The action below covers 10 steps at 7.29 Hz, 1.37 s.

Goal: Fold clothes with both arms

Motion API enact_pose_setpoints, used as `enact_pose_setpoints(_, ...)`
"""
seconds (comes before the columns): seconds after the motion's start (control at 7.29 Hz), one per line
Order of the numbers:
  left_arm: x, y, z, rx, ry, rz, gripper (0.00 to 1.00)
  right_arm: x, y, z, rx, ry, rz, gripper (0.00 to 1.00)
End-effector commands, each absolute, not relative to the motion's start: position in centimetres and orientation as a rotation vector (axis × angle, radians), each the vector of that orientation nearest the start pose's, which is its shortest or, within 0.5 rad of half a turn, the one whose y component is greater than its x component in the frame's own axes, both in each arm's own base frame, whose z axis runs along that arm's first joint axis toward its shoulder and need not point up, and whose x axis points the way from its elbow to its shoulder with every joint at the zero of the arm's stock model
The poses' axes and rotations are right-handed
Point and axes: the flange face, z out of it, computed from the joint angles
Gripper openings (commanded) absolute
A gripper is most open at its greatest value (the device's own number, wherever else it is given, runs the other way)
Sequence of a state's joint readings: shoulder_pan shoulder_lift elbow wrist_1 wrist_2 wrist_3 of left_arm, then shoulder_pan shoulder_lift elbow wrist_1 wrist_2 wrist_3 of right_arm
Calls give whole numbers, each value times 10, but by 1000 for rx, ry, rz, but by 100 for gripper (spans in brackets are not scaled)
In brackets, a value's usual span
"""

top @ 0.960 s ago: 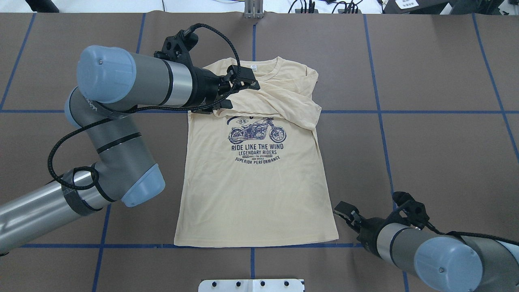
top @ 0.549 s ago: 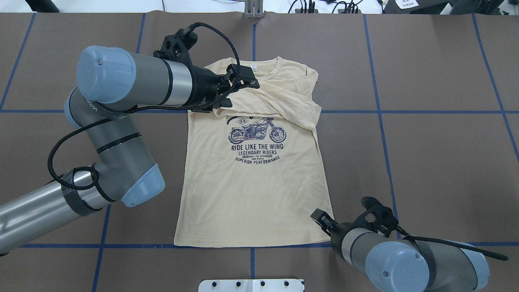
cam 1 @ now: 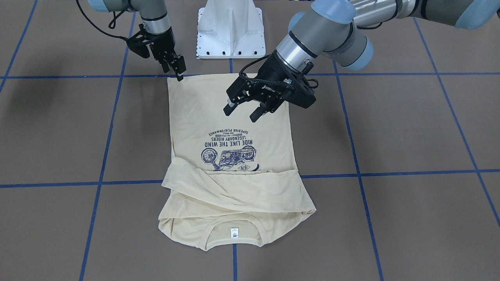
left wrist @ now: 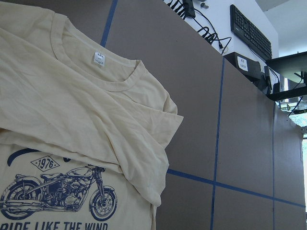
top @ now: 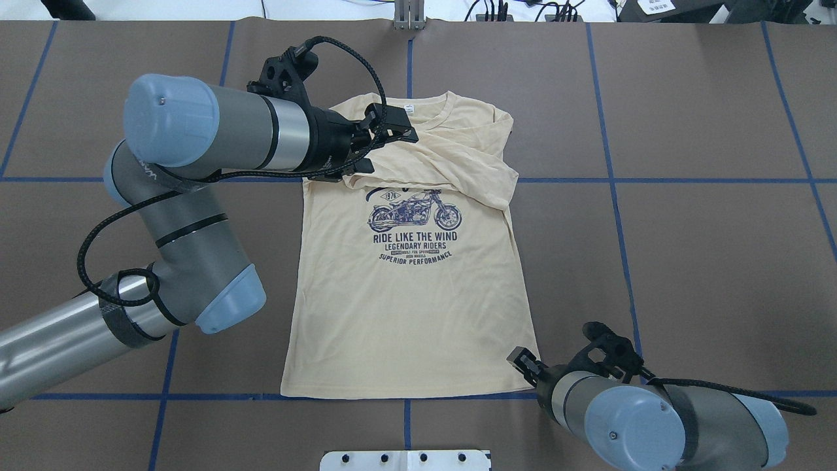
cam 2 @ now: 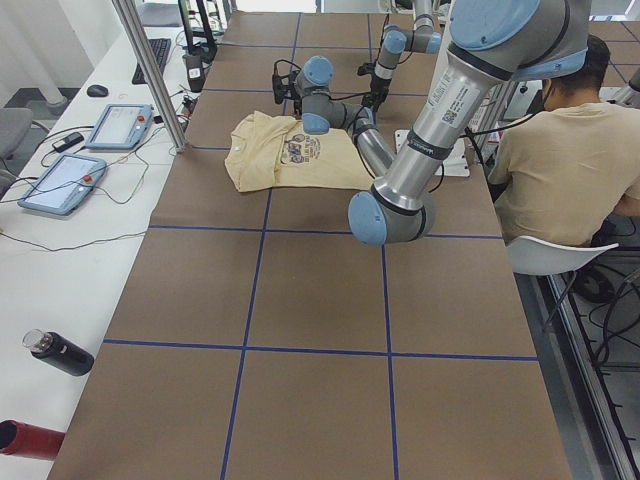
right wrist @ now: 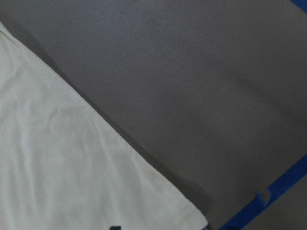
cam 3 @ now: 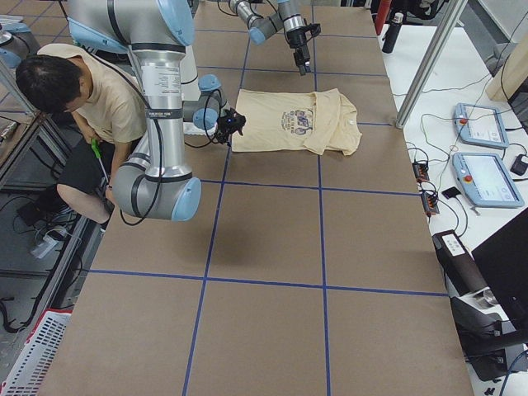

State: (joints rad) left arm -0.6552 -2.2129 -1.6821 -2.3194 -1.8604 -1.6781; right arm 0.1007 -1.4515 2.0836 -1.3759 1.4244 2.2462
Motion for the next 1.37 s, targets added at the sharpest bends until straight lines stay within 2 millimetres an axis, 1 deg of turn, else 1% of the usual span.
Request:
enact_pose_setpoints(0.0,446,-475,141,181,1508,-395,94,-487,-196,362,-105,-822,782,77)
enact_pose_setpoints(0.14,445,-476,141,191,1507,-404,94,-488,-195,361,-109,-823,780,74)
enact_pose_setpoints(0.27,445,-476,141,191,1507,-404,94,-492,-193,364,-108,-817,777,73)
enact_pose_setpoints(0.41,445,-476,142,191,1506,-405,94,-491,-193,359,-113,-825,778,69)
enact_pose_setpoints(0.55,445,-476,142,191,1506,-405,94,-492,-192,361,-113,-822,777,65)
enact_pose_setpoints(0.69,444,-476,144,192,1503,-406,94,-491,-193,359,-113,-825,778,46)
enact_pose_setpoints(0.82,445,-476,144,191,1503,-407,94,-491,-193,359,-113,-825,778,18)
enact_pose_setpoints(0.96,444,-477,144,193,1501,-408,94,-491,-193,361,-112,-822,778,13)
enact_pose_setpoints(1.1,444,-477,144,196,1502,-409,94,-491,-193,358,-114,-828,778,0)
enact_pose_setpoints(1.23,444,-478,146,203,1499,-418,94,-489,-195,358,-113,-829,781,0)
